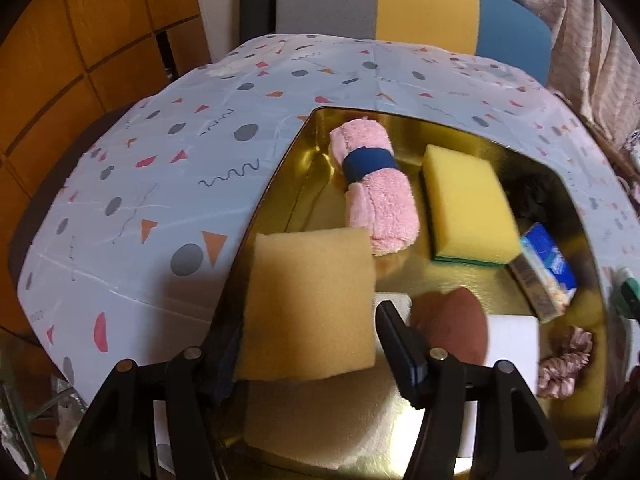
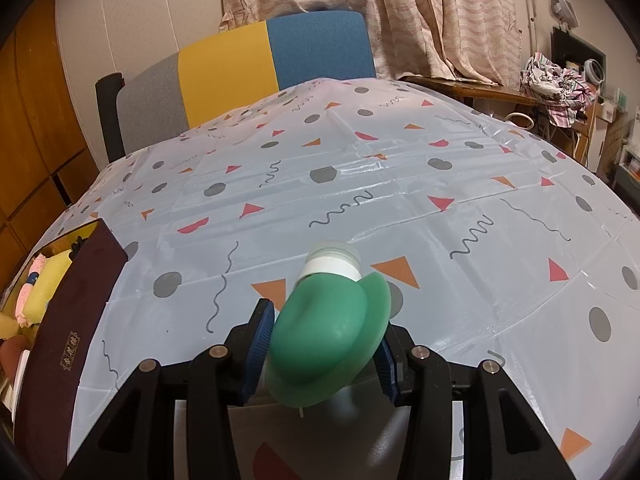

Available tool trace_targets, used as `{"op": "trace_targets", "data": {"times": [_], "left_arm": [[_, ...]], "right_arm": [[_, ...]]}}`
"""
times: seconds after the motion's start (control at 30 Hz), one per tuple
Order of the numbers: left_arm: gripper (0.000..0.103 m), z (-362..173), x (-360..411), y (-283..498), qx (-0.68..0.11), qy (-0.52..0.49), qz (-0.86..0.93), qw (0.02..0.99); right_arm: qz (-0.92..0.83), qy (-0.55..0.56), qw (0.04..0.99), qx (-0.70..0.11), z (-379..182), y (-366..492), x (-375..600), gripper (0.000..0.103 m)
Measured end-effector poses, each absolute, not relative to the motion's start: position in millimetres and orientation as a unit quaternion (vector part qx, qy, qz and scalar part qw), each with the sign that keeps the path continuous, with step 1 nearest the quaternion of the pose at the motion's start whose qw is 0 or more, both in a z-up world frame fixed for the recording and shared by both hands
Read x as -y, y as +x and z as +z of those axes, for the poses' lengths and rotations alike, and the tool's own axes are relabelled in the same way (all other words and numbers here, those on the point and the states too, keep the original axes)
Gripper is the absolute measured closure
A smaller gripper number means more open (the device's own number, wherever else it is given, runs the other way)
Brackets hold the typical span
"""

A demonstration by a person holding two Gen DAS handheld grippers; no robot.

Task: Organize rigid objects
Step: 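Carry the yellow sponge into the gold tray with the left tool while the right holds the green brush, then open the left tool over the tray and regrip the green brush with the right tool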

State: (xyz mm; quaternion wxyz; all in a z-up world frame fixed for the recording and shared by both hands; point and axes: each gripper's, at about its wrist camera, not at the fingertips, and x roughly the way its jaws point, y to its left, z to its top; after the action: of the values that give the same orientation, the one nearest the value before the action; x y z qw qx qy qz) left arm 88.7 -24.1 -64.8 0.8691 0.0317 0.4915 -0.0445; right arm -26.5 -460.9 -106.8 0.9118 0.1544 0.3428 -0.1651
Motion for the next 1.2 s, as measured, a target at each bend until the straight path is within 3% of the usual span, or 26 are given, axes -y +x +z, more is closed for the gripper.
{"op": "trace_targets", "data": {"times": [0.27,0.4,0.53,0.57,0.67,0.7,0.9,1.2], "left_arm": [[0.04,-36,3,61,-0.446,0.004,-0.099,0.89],[0.04,-32,-10,52,-0.438,-0.029,-0.126,0.89],[0.04,-30,-14,41,-0.431,-0.046,-0.14,0.89],[0.04,-28,-15,38,-0.425,-0.05,-0.145,0.892],[0.04,-24,-16,31,-0.413,-0.06,-0.149,0.896],[0.04,-23,-16,29,-0.413,-0.065,-0.153,0.895],[0.04,-18,-14,20,-0.412,-0.077,-0.169,0.892],[0.04,-19,-3,11,-0.419,-0.059,-0.163,0.891]], "right_arm": [[-0.157,0.149,0.918,-0.331,-90,-35,458,0.061],[-0.127,0.131,0.929,-0.321,-68,-41,444,0.069],[-0.101,0.114,0.933,-0.326,-55,-40,435,0.069],[-0.096,0.121,0.931,-0.331,-55,-40,436,0.065],[-0.125,0.118,0.922,-0.347,-58,-39,439,0.011],[-0.134,0.113,0.92,-0.35,-60,-39,439,0.009],[-0.141,0.131,0.898,-0.395,-85,-23,451,0.018],[-0.172,0.064,0.885,-0.428,-91,-15,457,0.025]]}}
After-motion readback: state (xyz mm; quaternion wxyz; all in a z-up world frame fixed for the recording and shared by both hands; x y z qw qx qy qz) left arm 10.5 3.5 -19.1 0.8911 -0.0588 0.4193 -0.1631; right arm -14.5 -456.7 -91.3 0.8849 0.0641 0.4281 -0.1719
